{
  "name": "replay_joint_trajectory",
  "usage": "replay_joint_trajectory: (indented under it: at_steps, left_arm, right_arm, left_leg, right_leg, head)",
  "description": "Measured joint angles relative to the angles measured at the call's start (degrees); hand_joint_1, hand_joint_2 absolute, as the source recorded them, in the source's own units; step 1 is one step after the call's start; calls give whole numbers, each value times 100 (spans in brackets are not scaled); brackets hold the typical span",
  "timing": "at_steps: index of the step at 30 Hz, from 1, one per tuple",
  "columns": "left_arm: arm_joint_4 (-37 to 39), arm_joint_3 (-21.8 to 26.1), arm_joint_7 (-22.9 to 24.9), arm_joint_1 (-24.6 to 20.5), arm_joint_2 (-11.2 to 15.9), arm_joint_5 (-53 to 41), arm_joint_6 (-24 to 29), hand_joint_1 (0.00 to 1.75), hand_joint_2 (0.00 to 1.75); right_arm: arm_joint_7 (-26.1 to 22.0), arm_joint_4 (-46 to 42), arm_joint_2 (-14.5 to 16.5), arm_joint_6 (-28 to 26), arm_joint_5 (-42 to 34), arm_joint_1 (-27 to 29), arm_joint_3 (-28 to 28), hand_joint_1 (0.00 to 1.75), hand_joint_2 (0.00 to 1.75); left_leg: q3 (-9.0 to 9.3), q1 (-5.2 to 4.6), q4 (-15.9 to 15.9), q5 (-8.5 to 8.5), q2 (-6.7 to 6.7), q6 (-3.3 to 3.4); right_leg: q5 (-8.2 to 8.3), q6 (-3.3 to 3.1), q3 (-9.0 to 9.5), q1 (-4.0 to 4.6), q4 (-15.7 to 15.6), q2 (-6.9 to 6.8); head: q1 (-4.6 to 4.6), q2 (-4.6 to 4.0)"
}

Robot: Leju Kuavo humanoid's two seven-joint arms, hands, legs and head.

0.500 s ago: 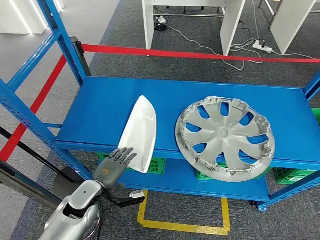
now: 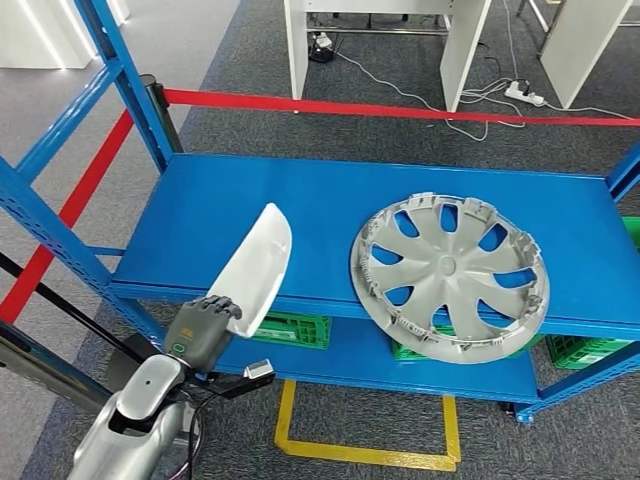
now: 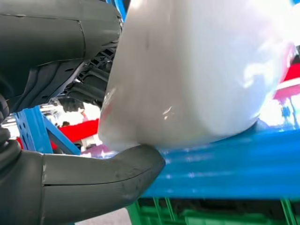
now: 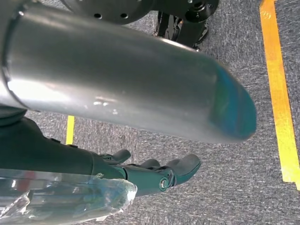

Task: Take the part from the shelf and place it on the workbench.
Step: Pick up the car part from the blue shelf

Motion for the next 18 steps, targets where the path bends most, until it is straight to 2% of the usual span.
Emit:
replay_joint_trajectory:
  at_steps: [10, 14, 18]
  left_arm:
    - [-253, 152, -20, -7, -19, -5, 57, 175, 175]
    - [-334, 155, -8, -16, -16, -18, 242, 175, 175]
    - [-565, 74, 224, -119, 77, -20, 431, 175, 175]
  right_arm:
    - [-9, -184, 104, 45, 54, 16, -55, 0, 0]
    - [-27, -206, 122, 46, 92, 14, -72, 0, 0]
    - [-50, -212, 125, 46, 142, 15, -100, 0, 0]
  left_leg:
    - [2, -1, 0, 2, 0, 2]
    - [1, -1, 1, 2, 0, 2]
    - [-1, -1, 1, 2, 0, 2]
  right_leg:
    - [1, 1, 2, -1, 0, 1]
    - [1, 1, 0, -1, 0, 0]
    - [1, 1, -5, -1, 0, 0]
  head:
    - [0, 0]
    - [0, 0]
    - [1, 0]
